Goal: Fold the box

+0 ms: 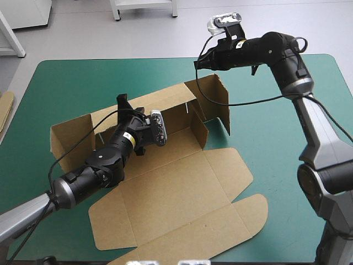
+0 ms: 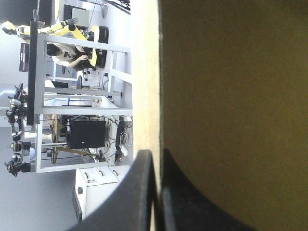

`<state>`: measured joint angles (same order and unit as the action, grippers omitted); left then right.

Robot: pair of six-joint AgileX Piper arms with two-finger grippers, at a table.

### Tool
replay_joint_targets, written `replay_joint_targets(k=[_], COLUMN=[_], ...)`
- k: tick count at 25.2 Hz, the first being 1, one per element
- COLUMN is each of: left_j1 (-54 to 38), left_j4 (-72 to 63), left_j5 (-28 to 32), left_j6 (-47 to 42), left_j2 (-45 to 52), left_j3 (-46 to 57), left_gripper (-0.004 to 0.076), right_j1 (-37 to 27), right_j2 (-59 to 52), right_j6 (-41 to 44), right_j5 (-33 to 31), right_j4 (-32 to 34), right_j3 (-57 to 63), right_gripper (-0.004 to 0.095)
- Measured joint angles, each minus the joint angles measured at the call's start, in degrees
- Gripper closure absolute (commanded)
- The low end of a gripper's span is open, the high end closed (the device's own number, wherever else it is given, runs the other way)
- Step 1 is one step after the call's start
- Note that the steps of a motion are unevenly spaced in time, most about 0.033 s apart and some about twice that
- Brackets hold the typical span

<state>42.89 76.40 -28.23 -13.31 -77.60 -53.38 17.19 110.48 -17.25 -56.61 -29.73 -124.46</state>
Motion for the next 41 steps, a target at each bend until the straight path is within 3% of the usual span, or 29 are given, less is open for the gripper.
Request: replay_joint_targets(k=[4, 11, 21, 29, 35, 41], left_j1=[0.0, 0.0, 0.0, 0.0, 0.0, 0.0], left_j4=[0.1, 0.1, 0.1, 0.1, 0.1, 0.1], left_j5=[0.0, 0.0, 0.1, 0.2, 0.4, 0.4], left_j6=[0.0, 0.0, -0.9, -1.3, -1.5, -2.0], left_j2=[0.0, 0.0, 0.0, 0.1, 0.2, 0.2], left_j3=[0.0, 0.0, 0.0, 0.0, 0.1, 0.1], left_gripper=[0.0732, 0.0732, 0.0732, 0.0732, 0.0732, 0.0732], right_j1=[0.0, 0.0, 0.0, 0.0, 0.0, -0.1], right_j2=[8.0, 14.2, 14.2, 9.6, 4.5, -2.8], right_j6=[3.3, 5.6, 7.5, 3.1, -2.5, -13.3], right_j5=[-2.5, -3.6, -14.4, -14.6, -8.6, 3.7], right_j4=[0.8, 3.6, 4.4, 0.8, -1.7, -8.8], right_j3=[-8.4, -11.0, -10.7, -2.2, 9.7, 25.9], right_gripper=[0.0911, 0.0911, 0.0911, 0.0911, 0.0911, 0.0911])
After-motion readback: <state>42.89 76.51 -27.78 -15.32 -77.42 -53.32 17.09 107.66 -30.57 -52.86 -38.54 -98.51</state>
